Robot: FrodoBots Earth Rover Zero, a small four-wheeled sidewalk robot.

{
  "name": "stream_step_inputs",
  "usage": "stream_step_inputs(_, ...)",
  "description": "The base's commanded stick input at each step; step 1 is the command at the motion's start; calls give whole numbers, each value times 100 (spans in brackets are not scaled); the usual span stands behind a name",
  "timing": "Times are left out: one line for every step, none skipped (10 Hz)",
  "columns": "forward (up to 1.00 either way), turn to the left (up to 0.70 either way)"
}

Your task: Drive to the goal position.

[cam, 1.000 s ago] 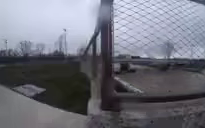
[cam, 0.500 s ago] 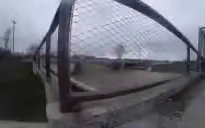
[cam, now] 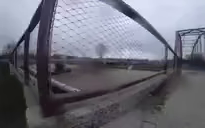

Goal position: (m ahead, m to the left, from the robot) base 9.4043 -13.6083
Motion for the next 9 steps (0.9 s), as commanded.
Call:
stream_step_inputs(0, -57)
stream_step_inputs(0, -56)
stream_step_inputs(4, -57)
stream_step_inputs(1, -60)
stream_step_inputs(0, -62)
stream_step_inputs(3, -63)
stream_step_inputs(2, -63)
stream_step_inputs(0, -63)
stream_step_inputs(1, -62)
